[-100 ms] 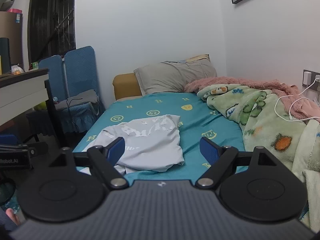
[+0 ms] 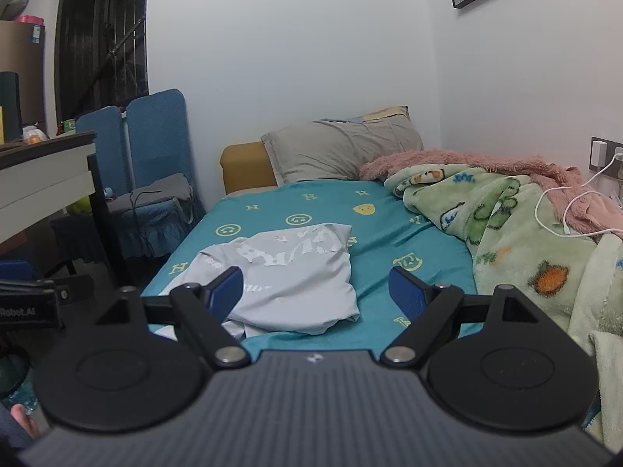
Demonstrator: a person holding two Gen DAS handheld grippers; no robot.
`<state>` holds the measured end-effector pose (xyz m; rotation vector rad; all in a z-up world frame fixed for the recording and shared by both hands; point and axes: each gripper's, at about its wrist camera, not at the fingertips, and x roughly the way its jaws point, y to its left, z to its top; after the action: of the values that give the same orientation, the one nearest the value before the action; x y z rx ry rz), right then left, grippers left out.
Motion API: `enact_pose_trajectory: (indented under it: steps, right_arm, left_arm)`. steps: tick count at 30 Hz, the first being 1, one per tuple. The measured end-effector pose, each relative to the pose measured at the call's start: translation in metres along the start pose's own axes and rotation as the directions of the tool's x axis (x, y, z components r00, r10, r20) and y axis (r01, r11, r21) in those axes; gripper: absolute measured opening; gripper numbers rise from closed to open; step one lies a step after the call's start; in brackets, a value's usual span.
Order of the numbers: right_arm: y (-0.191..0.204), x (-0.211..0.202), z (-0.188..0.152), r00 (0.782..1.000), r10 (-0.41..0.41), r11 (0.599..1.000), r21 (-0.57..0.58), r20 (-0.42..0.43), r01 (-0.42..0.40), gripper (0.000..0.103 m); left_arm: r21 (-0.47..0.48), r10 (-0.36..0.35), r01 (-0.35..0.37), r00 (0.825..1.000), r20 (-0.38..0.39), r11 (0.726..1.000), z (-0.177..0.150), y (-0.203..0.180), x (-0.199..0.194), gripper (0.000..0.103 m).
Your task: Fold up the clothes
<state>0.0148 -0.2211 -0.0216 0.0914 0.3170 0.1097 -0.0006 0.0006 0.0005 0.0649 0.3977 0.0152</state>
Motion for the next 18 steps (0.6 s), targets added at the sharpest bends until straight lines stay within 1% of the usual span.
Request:
enact_pose_trajectory:
  steps: [9,18]
  right_arm:
    - [-0.001,0.0004,0.0011,1.0,-0.002,1.0,-0.002,0.004,0.002,0.083]
    - [0.0032,-0.0026,0.0006,1.0,-0.001,1.0,-0.001,0.006,0.001,0.083]
  left_arm:
    - [0.009,0.008,-0.008,1.0,0.002,1.0,-0.0033,-0.0092,0.0058,0.103]
    - [0.006,0.003,-0.003,1.0,0.0,1.0,0.0005,-0.0063,0.0017,0.103]
